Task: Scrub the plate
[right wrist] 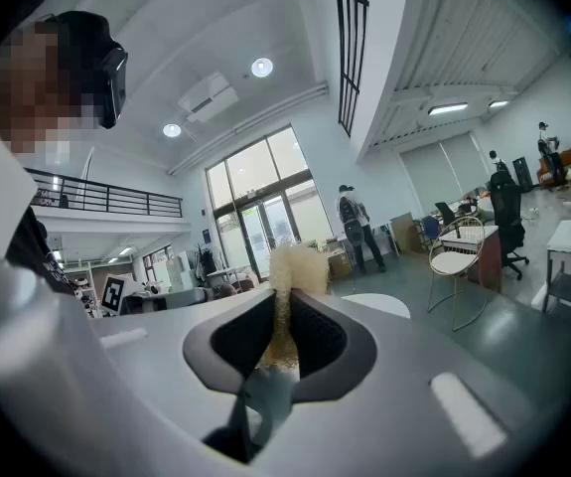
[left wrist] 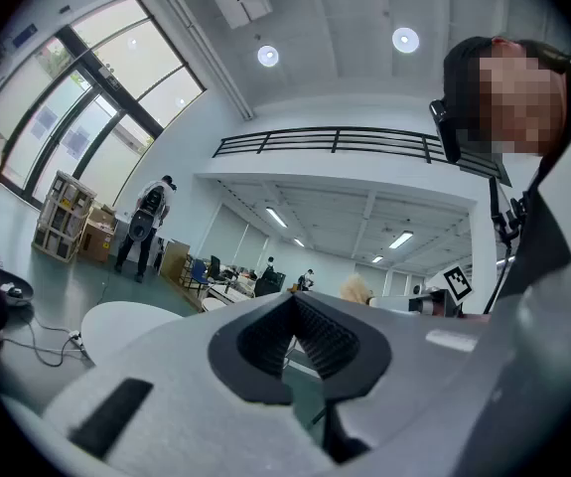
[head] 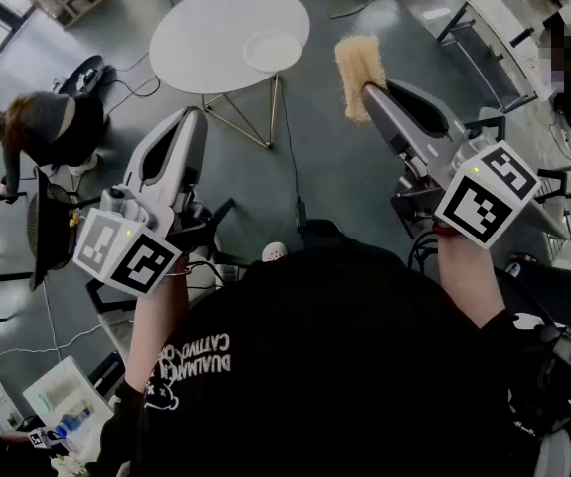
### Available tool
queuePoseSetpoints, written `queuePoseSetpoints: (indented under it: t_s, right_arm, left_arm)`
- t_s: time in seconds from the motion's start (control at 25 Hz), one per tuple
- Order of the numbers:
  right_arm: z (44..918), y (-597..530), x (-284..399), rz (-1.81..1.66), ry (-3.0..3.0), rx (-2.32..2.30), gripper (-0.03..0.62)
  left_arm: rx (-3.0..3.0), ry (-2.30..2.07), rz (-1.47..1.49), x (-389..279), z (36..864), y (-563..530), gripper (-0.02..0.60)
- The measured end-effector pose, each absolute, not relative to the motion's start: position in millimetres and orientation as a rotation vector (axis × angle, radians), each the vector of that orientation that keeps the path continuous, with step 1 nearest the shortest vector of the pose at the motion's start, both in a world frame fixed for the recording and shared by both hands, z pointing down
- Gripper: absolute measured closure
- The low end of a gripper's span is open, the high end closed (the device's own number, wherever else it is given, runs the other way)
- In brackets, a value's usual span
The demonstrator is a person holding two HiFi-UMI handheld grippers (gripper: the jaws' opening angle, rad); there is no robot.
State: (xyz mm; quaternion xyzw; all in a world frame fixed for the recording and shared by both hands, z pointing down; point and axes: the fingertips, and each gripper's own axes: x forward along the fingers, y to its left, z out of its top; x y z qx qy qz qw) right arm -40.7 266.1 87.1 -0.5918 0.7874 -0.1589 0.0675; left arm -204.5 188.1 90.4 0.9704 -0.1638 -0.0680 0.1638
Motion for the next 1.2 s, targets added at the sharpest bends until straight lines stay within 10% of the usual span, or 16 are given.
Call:
queuePoseSetpoints:
  t_s: [1.2]
  right_arm:
    - [141.5, 234.4, -51.3, -0.636, 2.257, -1.841, 0.542]
  left_arm:
    - [2.743, -0.370, -0.204, -210.6, 126.5, 151.5, 0.584]
